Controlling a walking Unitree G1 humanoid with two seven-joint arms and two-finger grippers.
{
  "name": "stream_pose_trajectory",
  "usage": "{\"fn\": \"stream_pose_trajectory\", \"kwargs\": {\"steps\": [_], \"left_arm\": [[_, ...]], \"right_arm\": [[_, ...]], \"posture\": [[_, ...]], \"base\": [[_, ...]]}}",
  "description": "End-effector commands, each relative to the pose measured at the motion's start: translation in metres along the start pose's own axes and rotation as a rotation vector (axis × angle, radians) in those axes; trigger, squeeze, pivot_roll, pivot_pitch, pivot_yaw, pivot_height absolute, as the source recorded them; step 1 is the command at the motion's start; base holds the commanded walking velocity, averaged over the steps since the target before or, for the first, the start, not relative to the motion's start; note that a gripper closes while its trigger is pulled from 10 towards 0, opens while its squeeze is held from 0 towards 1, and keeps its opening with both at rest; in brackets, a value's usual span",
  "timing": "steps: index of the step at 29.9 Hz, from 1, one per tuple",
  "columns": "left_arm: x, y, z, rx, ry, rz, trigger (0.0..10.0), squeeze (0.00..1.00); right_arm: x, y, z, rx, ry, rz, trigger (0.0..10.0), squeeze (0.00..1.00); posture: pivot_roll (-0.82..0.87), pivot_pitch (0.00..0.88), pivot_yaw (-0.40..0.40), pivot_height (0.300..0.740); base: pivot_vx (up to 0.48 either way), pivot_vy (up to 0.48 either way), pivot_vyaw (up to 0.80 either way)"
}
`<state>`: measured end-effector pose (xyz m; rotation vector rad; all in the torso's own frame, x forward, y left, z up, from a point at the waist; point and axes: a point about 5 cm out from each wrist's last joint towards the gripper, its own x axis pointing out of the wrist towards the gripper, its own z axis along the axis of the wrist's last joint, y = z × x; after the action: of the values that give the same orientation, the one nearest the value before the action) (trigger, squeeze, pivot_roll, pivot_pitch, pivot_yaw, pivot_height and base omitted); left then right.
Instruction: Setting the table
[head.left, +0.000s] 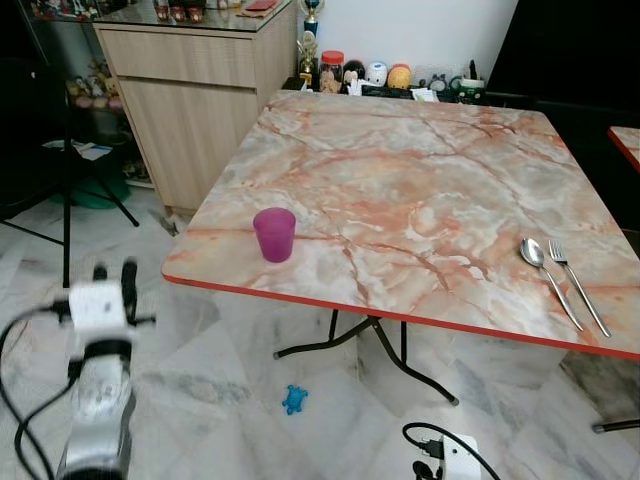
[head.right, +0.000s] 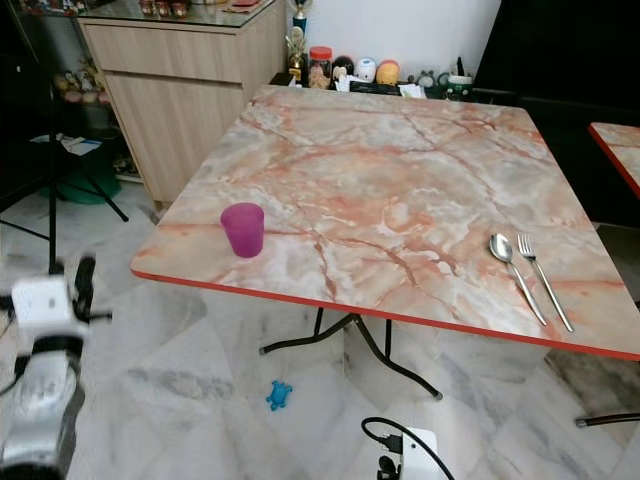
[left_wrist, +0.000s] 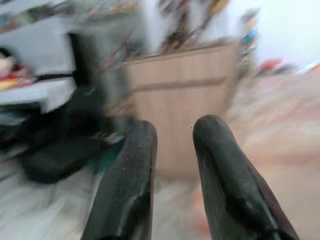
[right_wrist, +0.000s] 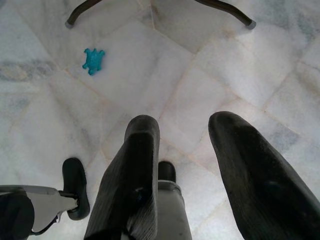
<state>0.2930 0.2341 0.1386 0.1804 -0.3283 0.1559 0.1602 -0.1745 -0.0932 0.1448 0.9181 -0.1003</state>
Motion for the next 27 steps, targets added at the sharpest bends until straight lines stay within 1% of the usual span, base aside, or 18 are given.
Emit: {"fn": "stream_pose_trajectory", "kwargs": {"steps": [1, 2, 3, 4, 5, 6, 8, 11, 16, 24, 27], "left_arm": [[0.002, -0.031, 0.003, -0.065, 0.041, -0.185, 10.0, 0.00], [0.002, -0.031, 0.003, -0.065, 0.041, -0.185, 10.0, 0.00], [0.000, -0.048, 0.002, -0.113, 0.070, -0.254, 10.0, 0.00], [0.000, -0.055, 0.001, -0.165, 0.087, -0.245, 10.0, 0.00], [0.000, -0.056, 0.000, -0.191, 0.094, -0.228, 10.0, 0.00], [0.002, -0.059, -0.002, -0.246, 0.119, -0.195, 10.0, 0.00], [0.004, -0.061, -0.002, -0.257, 0.126, -0.190, 10.0, 0.00], [0.007, -0.065, 0.005, -0.255, 0.116, -0.210, 10.0, 0.00], [0.009, -0.061, 0.011, -0.260, 0.116, -0.226, 10.0, 0.00], [0.011, -0.060, 0.016, -0.266, 0.109, -0.224, 10.0, 0.00], [0.014, -0.066, 0.018, -0.293, 0.134, -0.239, 10.0, 0.00]], "right_arm": [[-0.001, -0.003, -0.002, 0.033, 0.012, -0.022, 10.0, 0.00], [-0.001, -0.003, -0.002, 0.033, 0.012, -0.022, 10.0, 0.00], [-0.001, -0.004, -0.003, 0.036, 0.018, -0.028, 10.0, 0.00], [-0.001, -0.004, -0.003, 0.041, 0.020, -0.029, 10.0, 0.00], [-0.001, -0.004, -0.003, 0.046, 0.020, -0.029, 10.0, 0.00], [-0.001, -0.004, -0.003, 0.047, 0.018, -0.032, 10.0, 0.00], [-0.001, -0.005, -0.003, 0.043, 0.016, -0.035, 10.0, 0.00], [-0.001, -0.007, -0.001, 0.045, 0.012, -0.038, 10.0, 0.00], [0.000, -0.006, 0.000, 0.042, 0.006, -0.035, 10.0, 0.00], [0.001, -0.004, 0.003, 0.030, -0.009, -0.030, 10.0, 0.00], [0.001, -0.003, 0.004, 0.028, -0.011, -0.029, 10.0, 0.00]], "posture": [[0.18, 0.000, -0.050, 0.740], [0.18, 0.000, -0.050, 0.740], [0.17, 0.000, -0.049, 0.740], [0.17, 0.000, -0.048, 0.740], [0.17, 0.000, -0.048, 0.740], [0.17, 0.000, -0.048, 0.740], [0.16, 0.000, -0.048, 0.740], [0.17, 0.000, -0.050, 0.740], [0.17, 0.000, -0.048, 0.740], [0.18, 0.000, -0.049, 0.740], [0.17, 0.000, -0.046, 0.740]], "base": [[0.000, 0.000, 0.00], [0.000, 0.000, 0.00], [0.000, 0.000, 0.00], [0.000, 0.000, -0.66], [0.000, 0.000, -0.66], [0.000, 0.000, -0.65], [0.000, 0.000, -0.64], [0.000, 0.000, -0.61], [0.000, 0.000, -0.59], [0.000, 0.000, 0.00], [0.000, 0.000, 0.00]]}}
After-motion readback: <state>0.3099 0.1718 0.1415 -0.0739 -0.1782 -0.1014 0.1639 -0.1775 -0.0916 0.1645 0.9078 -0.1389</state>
